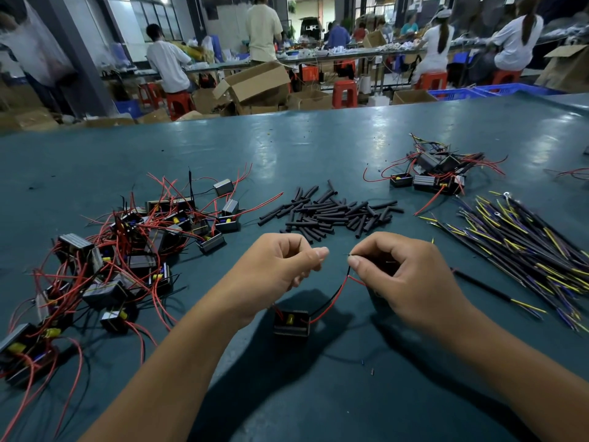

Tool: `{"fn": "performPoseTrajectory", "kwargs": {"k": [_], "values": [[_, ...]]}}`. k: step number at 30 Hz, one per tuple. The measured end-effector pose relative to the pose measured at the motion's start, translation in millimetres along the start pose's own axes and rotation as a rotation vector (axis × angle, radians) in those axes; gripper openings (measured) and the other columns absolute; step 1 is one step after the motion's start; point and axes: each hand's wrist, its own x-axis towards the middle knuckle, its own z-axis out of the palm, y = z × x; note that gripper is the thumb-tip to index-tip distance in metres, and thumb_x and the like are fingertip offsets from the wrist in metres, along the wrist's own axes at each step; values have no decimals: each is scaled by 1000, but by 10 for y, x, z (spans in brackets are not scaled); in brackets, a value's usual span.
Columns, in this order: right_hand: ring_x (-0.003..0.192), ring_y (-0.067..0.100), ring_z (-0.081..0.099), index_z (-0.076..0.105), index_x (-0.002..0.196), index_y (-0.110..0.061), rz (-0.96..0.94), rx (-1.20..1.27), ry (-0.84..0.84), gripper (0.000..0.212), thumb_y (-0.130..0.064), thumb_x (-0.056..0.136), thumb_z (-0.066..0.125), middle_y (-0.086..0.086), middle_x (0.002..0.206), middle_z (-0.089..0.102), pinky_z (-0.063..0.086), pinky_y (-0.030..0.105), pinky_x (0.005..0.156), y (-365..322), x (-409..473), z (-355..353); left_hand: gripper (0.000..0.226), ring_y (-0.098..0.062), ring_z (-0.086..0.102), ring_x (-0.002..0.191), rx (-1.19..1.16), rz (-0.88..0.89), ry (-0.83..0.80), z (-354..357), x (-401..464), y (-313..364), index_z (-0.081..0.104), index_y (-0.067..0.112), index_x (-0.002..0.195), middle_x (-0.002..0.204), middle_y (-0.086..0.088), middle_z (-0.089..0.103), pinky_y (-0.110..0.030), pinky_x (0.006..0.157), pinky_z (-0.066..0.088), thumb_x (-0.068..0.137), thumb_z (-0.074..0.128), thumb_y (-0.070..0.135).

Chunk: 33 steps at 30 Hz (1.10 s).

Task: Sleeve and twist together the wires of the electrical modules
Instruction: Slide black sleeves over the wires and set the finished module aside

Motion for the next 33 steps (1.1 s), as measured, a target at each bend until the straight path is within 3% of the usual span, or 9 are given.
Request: {"fn": "performPoseTrajectory", "kwargs": {"k": [5, 9, 12, 16, 19, 23, 26, 29, 33], "values": [[55, 11, 52, 69, 77, -22, 141, 75, 30, 13, -17, 88, 71, 5, 65, 64, 46, 33, 54, 40, 17, -12, 29, -8, 39, 52, 110, 73, 5, 4, -1, -42, 64, 16, 70, 61, 5, 53, -15, 50, 34, 92, 71, 34], [57, 9, 54, 71, 83, -22, 190, 134, 12, 7, -18, 88, 71, 4, 70, 67, 48, 24, 53, 70, 40, -32, 20, -4, 34, 50, 181, 92, -82, -4, -2, -71, 75, 19, 86, 56, 16, 51, -14, 49, 30, 88, 73, 39], [55, 8, 52, 71, 81, -23, 169, 100, 12, 10, -17, 89, 71, 1, 65, 65, 44, 18, 52, 84, 42, -31, 16, -2, 41, 54, 179, 112, -92, 49, 15, -99, 77, 16, 92, 59, 15, 58, -14, 53, 33, 91, 72, 31], [65, 13, 62, 71, 78, -25, 147, 55, 10, 12, -18, 87, 73, -4, 70, 69, 50, 16, 58, 62, 44, -61, 15, -5, 59, 68, 139, 150, -109, 145, 25, -107, 74, 10, 92, 80, -3, 75, -13, 64, 44, 93, 71, 24], [74, 6, 66, 72, 82, -25, 119, -7, 3, 10, -19, 89, 70, -10, 77, 71, 50, 17, 69, 27, 76, -115, 15, -5, 64, 72, 118, 151, -111, 157, 39, -117, 73, 9, 90, 79, -1, 74, -15, 69, 47, 93, 71, 23], [73, 10, 65, 73, 90, -23, 148, -84, 66, 13, -12, 91, 66, -6, 80, 73, 49, 22, 69, 62, 275, -302, 11, -9, 57, 69, 157, 170, -71, 162, 72, -139, 70, 15, 85, 73, 6, 69, -23, 69, 46, 95, 70, 21], [86, 11, 66, 72, 100, -23, 188, -384, -80, 18, -9, 94, 61, -8, 91, 73, 49, 25, 78, 182, 603, -466, 11, -7, 56, 67, 185, 197, -32, 159, 84, -149, 69, 21, 85, 72, 13, 66, -22, 67, 47, 95, 69, 22], [100, 18, 63, 67, 112, -19, 162, -728, -290, 25, -5, 96, 55, -1, 105, 70, 41, 21, 79, 390, 965, -490, 9, -13, 52, 67, 205, 209, 9, 154, 92, -162, 69, 22, 87, 71, 15, 61, -34, 65, 48, 96, 68, 23], [114, 25, 55, 61, 122, -21, 112, -1006, -555, 29, -11, 95, 57, 3, 121, 61, 45, 31, 88, 639, 1239, -380, 7, -16, 50, 67, 169, 206, 43, 146, 87, -150, 70, 24, 92, 71, 16, 59, -32, 66, 45, 97, 66, 20]]}}
